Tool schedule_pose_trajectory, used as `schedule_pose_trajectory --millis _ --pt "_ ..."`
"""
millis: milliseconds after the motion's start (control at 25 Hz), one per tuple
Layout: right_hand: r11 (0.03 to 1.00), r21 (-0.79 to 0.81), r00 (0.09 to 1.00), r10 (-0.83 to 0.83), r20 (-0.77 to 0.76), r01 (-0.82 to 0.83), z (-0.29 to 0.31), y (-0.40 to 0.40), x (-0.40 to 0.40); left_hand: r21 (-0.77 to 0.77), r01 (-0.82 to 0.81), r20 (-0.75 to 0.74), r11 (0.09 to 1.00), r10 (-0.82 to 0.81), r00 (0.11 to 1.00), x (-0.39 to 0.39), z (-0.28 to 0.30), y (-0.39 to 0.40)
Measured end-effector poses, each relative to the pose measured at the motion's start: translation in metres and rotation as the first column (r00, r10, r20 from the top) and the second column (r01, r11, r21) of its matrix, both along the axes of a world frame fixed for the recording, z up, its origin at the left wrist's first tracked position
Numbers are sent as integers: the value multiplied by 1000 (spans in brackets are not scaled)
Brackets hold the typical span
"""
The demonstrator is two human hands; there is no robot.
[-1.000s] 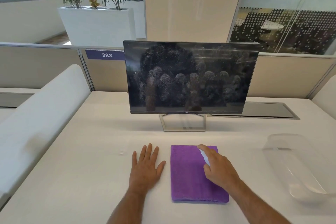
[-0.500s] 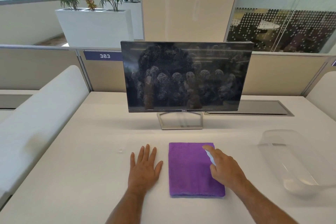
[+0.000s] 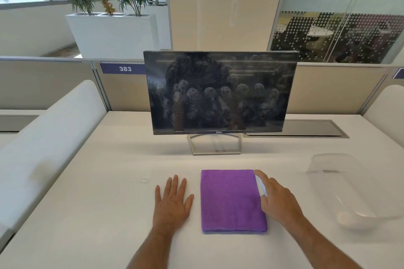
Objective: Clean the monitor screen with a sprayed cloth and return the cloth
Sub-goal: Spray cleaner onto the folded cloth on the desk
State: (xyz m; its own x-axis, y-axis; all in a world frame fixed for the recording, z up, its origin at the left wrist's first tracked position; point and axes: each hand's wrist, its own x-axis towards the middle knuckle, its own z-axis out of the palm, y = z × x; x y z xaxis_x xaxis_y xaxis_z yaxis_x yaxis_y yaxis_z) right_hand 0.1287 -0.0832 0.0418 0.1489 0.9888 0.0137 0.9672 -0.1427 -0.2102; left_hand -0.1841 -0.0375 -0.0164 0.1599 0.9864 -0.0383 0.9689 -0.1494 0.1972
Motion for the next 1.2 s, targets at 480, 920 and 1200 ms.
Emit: schedule_pose_trajectory --millis 480,920,1200 --pt "1000 4 999 -18 -49 18 -1 -19 4 10 -8 -1 1000 8 1000 1 3 -14" --pt "992 -75 995 104 -2 -104 1 -47 16 -6 -10 4 1000 10 1000 2 6 -22" --pt "976 24 975 219 -30 -218 0 -57 16 -13 -14 10 1000 14 1000 3 6 -25"
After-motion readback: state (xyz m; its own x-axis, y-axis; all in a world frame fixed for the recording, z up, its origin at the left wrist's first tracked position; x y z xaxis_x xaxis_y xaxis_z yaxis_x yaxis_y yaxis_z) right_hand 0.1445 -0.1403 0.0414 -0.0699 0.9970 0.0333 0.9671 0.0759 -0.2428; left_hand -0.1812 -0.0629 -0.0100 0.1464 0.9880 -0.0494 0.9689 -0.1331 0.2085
